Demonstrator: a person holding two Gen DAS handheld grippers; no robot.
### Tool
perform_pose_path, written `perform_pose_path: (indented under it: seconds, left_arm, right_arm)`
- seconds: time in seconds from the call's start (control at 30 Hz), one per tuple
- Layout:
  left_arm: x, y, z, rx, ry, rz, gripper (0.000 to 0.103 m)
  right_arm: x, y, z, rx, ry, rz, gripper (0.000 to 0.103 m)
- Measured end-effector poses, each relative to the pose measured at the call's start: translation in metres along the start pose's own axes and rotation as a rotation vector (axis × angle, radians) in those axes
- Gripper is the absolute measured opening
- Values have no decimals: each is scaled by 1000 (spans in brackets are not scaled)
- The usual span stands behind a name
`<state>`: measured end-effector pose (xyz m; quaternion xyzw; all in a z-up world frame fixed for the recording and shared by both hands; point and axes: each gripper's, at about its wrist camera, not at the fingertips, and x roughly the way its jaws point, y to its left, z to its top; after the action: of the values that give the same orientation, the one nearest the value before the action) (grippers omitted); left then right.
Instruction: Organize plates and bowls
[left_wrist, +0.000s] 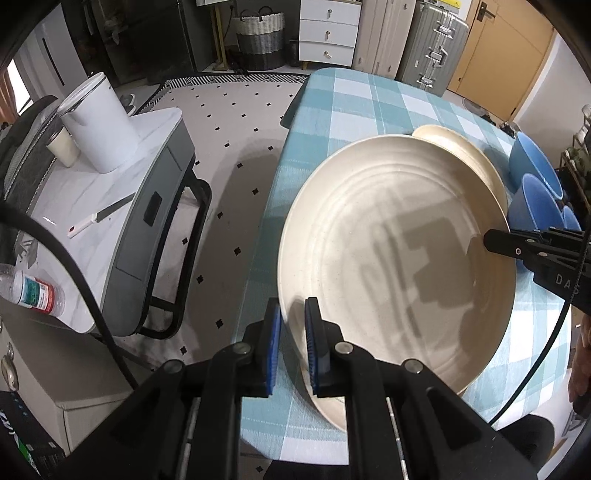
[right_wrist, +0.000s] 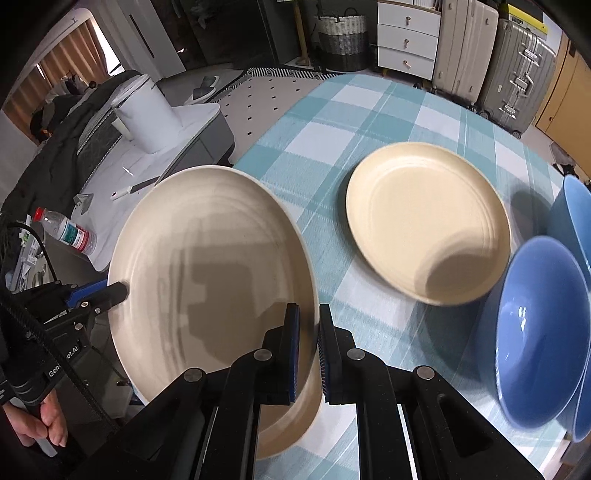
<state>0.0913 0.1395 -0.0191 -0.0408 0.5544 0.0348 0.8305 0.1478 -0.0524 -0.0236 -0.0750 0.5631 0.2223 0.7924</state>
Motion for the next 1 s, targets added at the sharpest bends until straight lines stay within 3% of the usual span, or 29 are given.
perform_pose_path:
  seconds: [0.6,1.0]
  left_arm:
    - [19,-9,-42,4,54,-1,10]
    - [35,-15,-51,32,60,35,10]
  right_arm:
    - [31,-13,-57,63,11,48,9]
    - [35,0,-71,-31,-22,-34,9]
